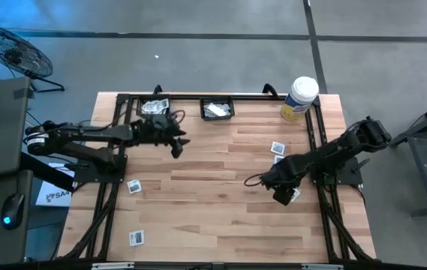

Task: Pick & Place First Aid Supplies
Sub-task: Put the gray towelette pack into the left black bin

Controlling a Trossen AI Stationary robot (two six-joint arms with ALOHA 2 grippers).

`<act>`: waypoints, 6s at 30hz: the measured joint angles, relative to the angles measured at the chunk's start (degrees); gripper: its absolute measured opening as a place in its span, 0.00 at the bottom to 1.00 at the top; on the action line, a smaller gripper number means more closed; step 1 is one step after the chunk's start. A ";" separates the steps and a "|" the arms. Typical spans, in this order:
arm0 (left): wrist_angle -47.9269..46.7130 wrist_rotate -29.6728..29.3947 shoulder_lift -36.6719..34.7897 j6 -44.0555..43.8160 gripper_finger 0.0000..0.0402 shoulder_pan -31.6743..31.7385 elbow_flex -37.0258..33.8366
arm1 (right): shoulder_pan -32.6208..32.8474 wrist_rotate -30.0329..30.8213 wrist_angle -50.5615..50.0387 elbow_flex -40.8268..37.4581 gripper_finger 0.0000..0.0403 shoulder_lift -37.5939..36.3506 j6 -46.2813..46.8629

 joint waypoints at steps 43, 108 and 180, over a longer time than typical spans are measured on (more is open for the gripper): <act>35.97 4.72 13.40 1.44 0.49 -11.04 -3.93 | -2.31 8.76 7.84 6.36 0.00 0.13 -1.85; 49.02 1.10 42.16 -11.81 0.13 -17.16 21.49 | 4.73 55.78 29.48 14.30 0.00 0.00 3.00; -9.06 7.62 13.81 8.77 0.00 -11.50 21.49 | 5.78 27.41 37.28 14.29 0.04 0.13 -18.14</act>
